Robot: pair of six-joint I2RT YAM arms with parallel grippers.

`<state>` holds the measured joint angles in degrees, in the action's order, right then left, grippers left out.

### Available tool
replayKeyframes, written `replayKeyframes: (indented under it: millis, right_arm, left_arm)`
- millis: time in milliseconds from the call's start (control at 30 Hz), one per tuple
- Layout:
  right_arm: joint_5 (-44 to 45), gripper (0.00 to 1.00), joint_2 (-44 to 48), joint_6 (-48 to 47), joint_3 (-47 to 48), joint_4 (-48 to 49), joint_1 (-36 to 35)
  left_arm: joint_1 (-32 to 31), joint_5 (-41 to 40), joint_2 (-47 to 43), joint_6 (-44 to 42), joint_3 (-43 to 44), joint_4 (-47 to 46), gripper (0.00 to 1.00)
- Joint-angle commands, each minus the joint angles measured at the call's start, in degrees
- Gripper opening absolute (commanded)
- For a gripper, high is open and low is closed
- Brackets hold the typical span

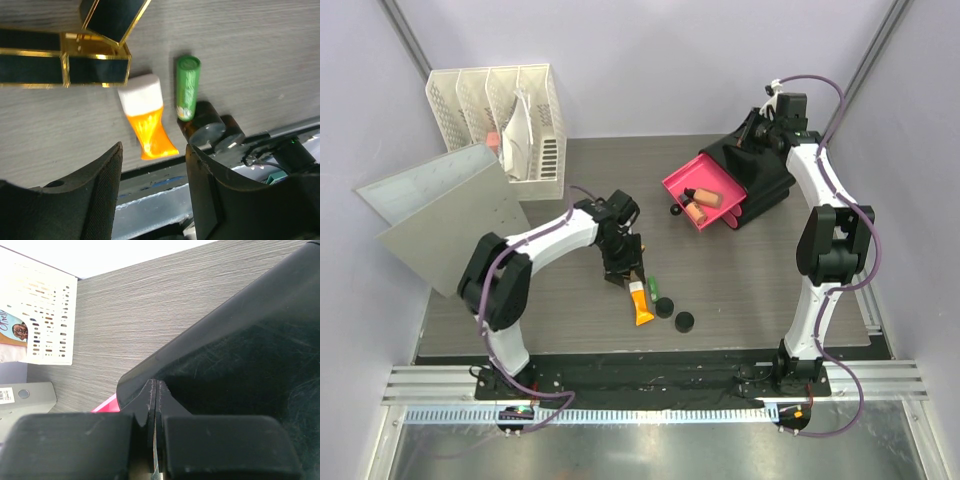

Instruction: Organize the makeup

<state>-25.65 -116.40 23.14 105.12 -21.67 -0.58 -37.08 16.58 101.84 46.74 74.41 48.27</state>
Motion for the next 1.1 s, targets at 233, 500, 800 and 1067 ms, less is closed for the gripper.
replayKeyframes:
  millis: [233, 500, 800, 1067]
  right_arm:
    - [2.7, 0.01, -5.3, -1.2, -2.7, -13.0, -0.1]
    - [2.6, 0.01, -5.8, -1.0, -2.3, -13.0, -0.1]
    - [2.5, 0.01, -6.0, -1.0, -2.0, -13.0, -0.1]
    - [2.5, 0.01, -6.1, -1.0, -2.0, -13.0, -0.1]
  left_arm:
    - [-2.1, 1.4, 10.7, -0.3, 5.6, 1.5, 0.53]
    - [-4.1, 1.1, 13.5, -1.6, 6.7, 1.7, 0.03]
    - [-4.8, -5.2, 9.7, -4.7, 15.7, 8.3, 0.0]
    - [-3.4, -7.4, 8.5, -6.7, 31.5, 13.3, 0.0]
